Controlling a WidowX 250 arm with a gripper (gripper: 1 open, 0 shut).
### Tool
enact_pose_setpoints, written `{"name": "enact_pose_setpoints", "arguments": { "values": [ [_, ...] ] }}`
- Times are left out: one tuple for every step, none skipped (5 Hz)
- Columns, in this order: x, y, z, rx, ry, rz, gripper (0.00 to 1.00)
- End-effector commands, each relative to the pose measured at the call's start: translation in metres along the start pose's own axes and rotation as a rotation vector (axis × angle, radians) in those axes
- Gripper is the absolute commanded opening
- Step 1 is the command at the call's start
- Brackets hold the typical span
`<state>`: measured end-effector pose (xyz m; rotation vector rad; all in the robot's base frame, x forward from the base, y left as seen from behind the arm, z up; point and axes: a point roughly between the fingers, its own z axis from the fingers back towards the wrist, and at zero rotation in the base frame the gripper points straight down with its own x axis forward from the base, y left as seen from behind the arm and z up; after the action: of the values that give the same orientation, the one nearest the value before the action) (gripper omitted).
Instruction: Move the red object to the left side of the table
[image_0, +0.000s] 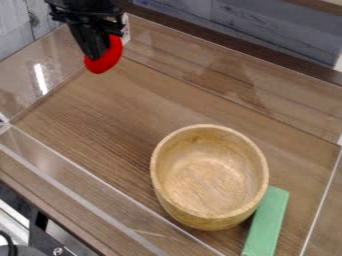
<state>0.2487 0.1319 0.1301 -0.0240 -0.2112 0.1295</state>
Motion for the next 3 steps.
{"name": "enact_pose_setpoints", "arguments": {
  "values": [
    [0.001,0.016,-0.006,0.011,-0.019,-0.006,0.0],
    [-0.001,0.029,-0.022,0.008,-0.01,-0.011,0.0],
    [-0.002,0.036,-0.035,0.002,0.0,-0.015,0.0]
  ]
}}
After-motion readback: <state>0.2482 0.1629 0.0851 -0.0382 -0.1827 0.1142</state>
